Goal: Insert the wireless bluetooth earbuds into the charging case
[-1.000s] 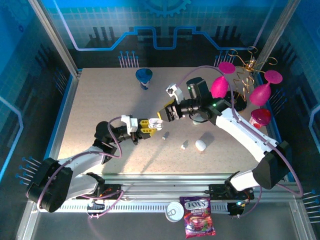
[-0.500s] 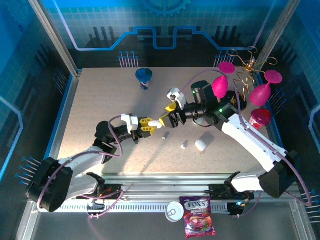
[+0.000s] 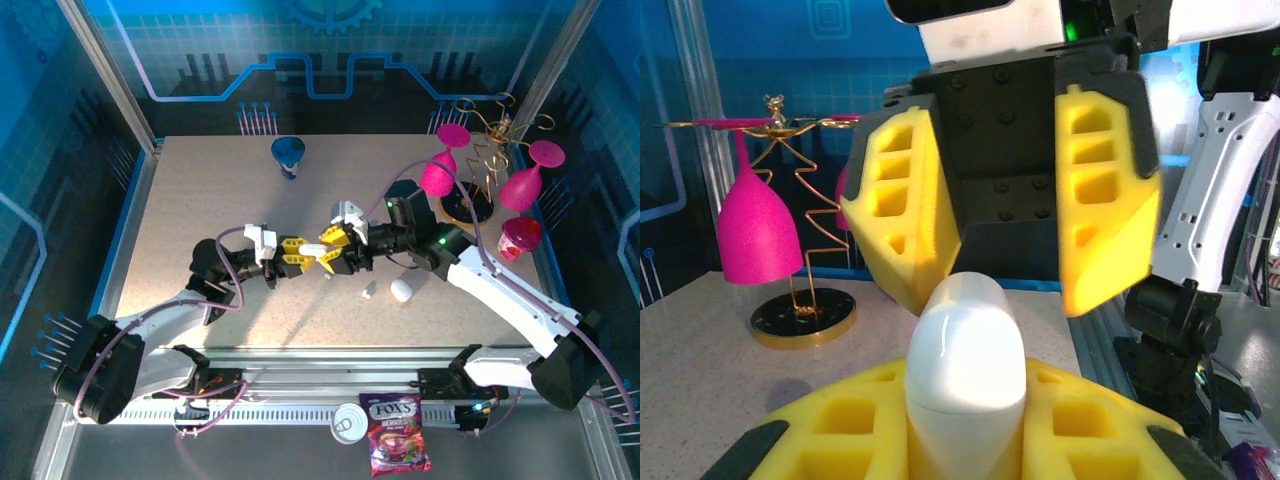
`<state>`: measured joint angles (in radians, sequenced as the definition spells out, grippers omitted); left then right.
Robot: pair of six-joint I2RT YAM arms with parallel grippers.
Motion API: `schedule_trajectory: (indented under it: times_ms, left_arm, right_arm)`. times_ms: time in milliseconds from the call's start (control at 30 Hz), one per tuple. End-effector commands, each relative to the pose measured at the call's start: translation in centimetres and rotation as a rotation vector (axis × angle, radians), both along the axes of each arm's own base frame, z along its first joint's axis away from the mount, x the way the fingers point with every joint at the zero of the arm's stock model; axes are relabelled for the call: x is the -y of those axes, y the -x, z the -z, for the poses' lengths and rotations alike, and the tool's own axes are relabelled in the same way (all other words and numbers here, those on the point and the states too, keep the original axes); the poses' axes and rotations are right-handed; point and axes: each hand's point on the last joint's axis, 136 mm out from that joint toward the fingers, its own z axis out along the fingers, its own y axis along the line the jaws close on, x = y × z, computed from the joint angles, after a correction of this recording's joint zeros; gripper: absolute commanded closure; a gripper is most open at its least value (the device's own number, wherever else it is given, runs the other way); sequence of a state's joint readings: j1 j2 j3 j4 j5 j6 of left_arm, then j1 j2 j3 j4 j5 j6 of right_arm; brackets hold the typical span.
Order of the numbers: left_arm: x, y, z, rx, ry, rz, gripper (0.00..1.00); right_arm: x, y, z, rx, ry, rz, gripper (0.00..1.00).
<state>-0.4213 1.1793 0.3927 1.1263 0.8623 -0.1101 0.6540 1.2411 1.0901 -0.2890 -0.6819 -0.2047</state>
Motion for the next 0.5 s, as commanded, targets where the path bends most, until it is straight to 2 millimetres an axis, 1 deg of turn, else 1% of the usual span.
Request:
schedule_trajectory:
  times_ms: [0,67,200,333,367,400,467]
  left_arm:
    - [0.1,0.1,-1.5,0.021,0.019,0.02,1.0]
    - [0.1,0.0,-1.4,0.022,0.019,0.017,1.0]
    - [0.1,-0.1,-1.3,0.025,0.018,0.012,1.0]
    - [0.0,-0.2,-1.1,0.03,0.015,0.002,1.0]
    - [0.0,-0.3,-1.0,0.033,0.014,-0.005,1.0]
    - [0.0,-0.4,-0.9,0.034,0.013,-0.014,0.97]
    - [-0.2,-0.7,-0.7,0.035,0.015,-0.045,0.73]
  right_arm:
    - [-0.6,0.1,0.5,0.03,0.006,-0.036,0.63]
    - [-0.6,0.0,0.8,0.022,0.015,-0.034,0.65]
    - [-0.7,-0.1,1.3,0.013,0.032,-0.033,0.67]
    - [-0.7,-0.2,1.4,0.009,0.04,-0.034,0.82]
    - [-0.7,-0.2,1.4,0.01,0.039,-0.034,0.84]
    - [-0.6,-0.3,1.3,0.012,0.037,-0.029,0.85]
    - [-0.6,-0.6,1.2,0.017,0.034,-0.011,0.86]
